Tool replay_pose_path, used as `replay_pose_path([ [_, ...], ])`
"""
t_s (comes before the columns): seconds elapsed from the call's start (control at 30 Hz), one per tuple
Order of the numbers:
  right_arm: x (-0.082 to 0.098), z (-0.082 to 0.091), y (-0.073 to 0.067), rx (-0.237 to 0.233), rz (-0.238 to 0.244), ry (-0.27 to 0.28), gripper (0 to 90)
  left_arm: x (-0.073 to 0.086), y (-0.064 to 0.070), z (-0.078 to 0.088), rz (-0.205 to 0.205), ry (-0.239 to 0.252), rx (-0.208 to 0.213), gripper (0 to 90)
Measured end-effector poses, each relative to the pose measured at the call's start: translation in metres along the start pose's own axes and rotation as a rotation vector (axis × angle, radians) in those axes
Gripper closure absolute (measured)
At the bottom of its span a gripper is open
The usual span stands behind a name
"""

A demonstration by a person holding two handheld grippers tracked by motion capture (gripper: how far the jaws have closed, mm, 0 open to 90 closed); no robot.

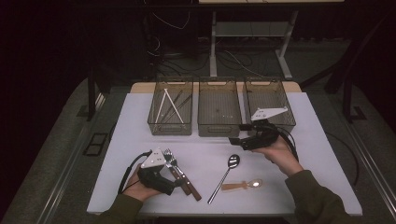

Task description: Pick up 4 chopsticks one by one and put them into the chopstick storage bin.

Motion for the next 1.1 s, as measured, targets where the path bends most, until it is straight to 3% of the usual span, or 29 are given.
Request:
replay_pose_path([
  [0.17,0.017,0.013,-0.001,-0.022,-0.013,-0.001,25.5,0.000,0.000,0.000,-0.006,-0.005,-0.001,0.0],
  [0.47,0.042,0.035,-0.004,-0.015,-0.017,-0.010,25.6,0.000,0.001,0.000,-0.001,-0.002,0.002,0.0],
  [1.1,0.083,0.047,-0.025,-0.051,0.004,-0.077,25.8,0.000,0.001,0.000,-0.002,0.000,0.002,0.0],
])
Point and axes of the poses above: each handheld gripper's, and its own axes: z roughly backward along the jaws, x roughly out of its underside, y roughly to its right, the point moved 3 cm from there along -z, roughly forward along the jaws, and after that the axes turned 3 degrees about -y, right-handed, at the moved point
